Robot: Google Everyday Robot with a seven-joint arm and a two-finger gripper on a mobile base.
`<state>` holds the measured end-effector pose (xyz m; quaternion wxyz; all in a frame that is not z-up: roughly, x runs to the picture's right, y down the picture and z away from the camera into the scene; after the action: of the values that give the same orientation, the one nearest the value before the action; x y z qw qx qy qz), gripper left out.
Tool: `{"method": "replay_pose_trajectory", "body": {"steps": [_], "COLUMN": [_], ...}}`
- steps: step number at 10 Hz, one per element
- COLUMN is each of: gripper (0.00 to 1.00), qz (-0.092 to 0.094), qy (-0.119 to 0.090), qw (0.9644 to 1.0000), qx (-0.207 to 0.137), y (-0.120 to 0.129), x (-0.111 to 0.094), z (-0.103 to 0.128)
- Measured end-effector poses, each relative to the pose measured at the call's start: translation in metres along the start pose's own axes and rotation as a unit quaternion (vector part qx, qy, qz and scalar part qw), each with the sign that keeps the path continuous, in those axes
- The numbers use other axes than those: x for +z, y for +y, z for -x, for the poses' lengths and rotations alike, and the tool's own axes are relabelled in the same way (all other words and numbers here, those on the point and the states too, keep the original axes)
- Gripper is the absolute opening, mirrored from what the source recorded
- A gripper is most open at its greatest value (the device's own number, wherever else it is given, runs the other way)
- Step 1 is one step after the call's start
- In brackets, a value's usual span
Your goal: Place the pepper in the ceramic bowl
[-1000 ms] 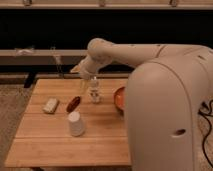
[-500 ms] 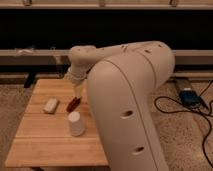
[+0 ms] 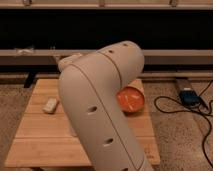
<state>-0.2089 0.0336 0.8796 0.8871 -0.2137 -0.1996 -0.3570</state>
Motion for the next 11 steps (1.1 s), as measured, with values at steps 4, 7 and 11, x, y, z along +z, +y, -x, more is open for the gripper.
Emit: {"method": "replay_pose_trajectory", "body": {"steps": [4, 7, 11], "gripper": [0.80, 0.80, 0.50], "qz": [0.023, 0.052, 0.085], "qy": [0.029, 0.028, 0.016], "qw": [0.9993, 0.9982, 0.9962], "qx": [-0.008, -0.004, 0.001], "y": [0.007, 0.011, 0.015], "x": [0.033, 0.052, 0.066], "z": [-0.005, -0.012, -0.016]}}
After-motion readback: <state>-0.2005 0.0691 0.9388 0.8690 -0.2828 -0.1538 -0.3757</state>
